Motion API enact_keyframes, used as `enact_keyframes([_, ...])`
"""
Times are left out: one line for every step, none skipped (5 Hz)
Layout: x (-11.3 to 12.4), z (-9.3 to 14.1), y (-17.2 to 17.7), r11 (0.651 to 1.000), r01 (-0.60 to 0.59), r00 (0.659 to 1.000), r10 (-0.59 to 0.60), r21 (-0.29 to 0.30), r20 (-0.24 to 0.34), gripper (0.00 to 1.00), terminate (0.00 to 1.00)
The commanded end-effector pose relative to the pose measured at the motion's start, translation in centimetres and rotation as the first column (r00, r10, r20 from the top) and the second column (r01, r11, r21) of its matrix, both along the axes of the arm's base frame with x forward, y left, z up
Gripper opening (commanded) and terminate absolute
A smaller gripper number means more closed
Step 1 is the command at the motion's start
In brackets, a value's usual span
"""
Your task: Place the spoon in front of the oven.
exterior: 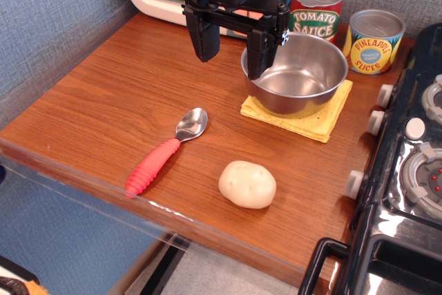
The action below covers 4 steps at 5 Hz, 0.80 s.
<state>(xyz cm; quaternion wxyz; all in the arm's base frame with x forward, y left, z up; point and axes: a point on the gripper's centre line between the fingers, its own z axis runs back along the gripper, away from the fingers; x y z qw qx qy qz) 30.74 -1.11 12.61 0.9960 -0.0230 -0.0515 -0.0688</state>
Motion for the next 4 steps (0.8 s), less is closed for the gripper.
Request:
enact_keyframes([0.0, 0.0, 0.0, 1.000, 0.000, 1.000, 0.000, 0.000, 0.000, 1.00, 0.00])
enact_keyframes([-1.2, -0.8, 0.4, 1.000, 0.005, 1.000, -0.005, 0.002, -0.003, 1.00, 0.00])
enact_keyframes([-2.5, -1.7, 1.4, 1.000, 0.001, 1.000, -0.001, 0.020, 0.006, 1.00, 0.00])
enact_keyframes([-4.7, -4.0, 3.4, 0.998, -0.013, 1.000, 0.011, 0.066, 0.029, 1.00, 0.00])
